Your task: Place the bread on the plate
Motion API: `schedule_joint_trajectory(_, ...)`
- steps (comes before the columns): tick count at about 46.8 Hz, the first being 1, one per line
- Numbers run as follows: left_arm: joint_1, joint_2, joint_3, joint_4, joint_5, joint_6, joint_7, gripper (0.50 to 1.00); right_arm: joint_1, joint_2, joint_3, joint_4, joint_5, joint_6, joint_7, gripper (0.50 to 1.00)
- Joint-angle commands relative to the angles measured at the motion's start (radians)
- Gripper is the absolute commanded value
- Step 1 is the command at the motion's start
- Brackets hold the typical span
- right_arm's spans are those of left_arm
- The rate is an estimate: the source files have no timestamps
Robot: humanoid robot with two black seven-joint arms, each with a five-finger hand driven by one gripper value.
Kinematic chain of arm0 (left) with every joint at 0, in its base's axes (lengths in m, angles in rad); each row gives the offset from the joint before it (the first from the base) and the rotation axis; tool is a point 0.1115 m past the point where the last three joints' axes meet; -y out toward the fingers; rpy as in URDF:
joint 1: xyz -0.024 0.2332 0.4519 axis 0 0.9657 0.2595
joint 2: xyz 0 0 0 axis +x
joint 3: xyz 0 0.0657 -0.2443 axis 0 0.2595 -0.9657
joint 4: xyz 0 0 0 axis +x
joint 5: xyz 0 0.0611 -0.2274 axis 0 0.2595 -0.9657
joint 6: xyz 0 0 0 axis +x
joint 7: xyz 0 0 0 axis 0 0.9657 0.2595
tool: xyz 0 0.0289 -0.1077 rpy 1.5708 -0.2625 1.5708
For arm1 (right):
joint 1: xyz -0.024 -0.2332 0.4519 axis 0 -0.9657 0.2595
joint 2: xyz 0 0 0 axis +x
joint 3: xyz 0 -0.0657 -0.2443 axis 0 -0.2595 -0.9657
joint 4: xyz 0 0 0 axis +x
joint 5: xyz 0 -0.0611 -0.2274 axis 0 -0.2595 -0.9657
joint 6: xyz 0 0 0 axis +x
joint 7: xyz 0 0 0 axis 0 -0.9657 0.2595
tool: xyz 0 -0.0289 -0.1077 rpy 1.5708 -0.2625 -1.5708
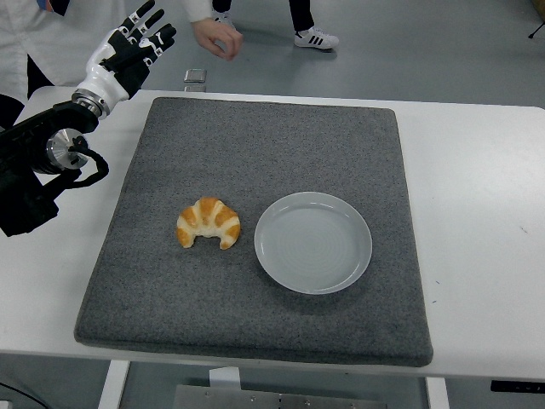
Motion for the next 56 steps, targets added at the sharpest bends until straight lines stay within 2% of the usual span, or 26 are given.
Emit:
schedule_joint_trajectory(1, 0.0, 0.0, 0.008, 0.0, 0.0, 0.0, 0.0, 0.99, 0.0, 0.0, 0.0, 0.0, -0.001, 0.0, -0.001, 0.93)
schedule_joint_trajectory(56, 0.0, 0.0, -0.001, 0.002, 0.0, 0.001, 0.0, 0.99, 0.0, 0.0, 0.0, 0.0, 0.001, 0.0, 0.0, 0.93)
